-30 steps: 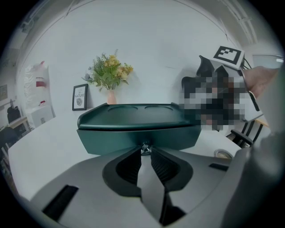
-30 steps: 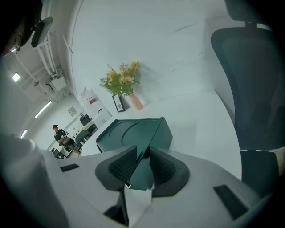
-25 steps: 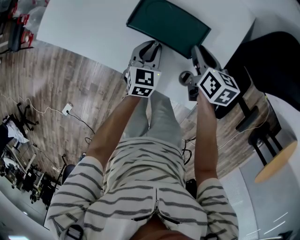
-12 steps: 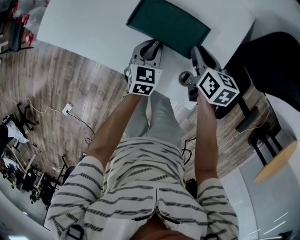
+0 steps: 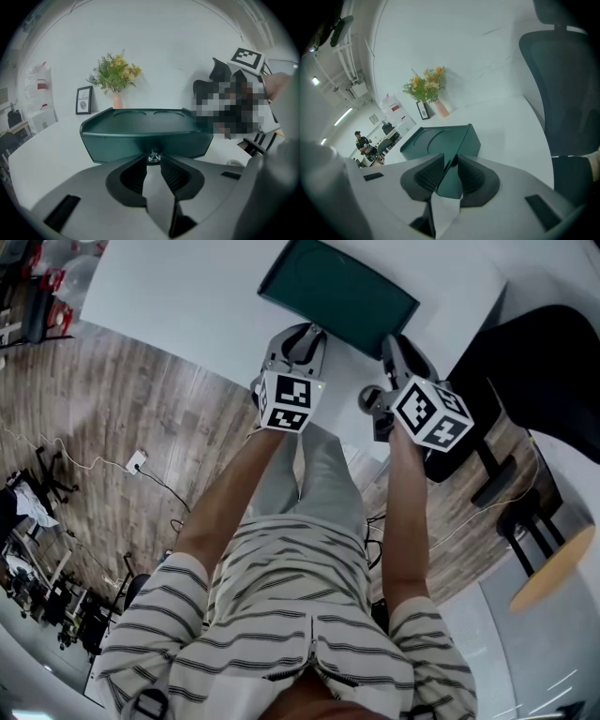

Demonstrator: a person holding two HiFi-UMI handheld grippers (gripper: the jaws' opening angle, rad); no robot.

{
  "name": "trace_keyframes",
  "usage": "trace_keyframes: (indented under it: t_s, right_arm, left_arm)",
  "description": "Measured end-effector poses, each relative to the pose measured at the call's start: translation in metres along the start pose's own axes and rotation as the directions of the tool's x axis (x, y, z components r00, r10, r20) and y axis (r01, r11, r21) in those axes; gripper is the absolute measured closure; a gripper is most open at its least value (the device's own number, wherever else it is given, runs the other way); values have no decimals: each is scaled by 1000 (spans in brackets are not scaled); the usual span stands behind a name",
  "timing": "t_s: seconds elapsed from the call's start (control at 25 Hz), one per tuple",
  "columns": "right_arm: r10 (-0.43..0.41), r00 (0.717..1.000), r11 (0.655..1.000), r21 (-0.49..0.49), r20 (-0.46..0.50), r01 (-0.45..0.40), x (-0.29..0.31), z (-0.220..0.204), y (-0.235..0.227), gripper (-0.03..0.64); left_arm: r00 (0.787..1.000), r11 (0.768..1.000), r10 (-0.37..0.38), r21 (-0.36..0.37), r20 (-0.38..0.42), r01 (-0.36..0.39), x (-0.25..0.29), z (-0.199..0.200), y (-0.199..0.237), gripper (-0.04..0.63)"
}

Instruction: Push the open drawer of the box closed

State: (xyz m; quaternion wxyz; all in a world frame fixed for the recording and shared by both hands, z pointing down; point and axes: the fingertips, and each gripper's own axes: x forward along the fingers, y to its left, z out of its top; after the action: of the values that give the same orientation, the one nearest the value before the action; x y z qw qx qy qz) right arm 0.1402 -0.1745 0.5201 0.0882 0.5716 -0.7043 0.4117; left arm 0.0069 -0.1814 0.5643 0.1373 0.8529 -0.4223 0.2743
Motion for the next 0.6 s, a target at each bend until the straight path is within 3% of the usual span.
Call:
trace_keyframes:
  t_s: [0.6]
  right_arm:
    - [28, 999, 999, -45, 31, -27, -31, 13, 17, 502]
  left_arm:
    - [999, 1000, -3, -20, 53, 4, -34, 33, -2, 517]
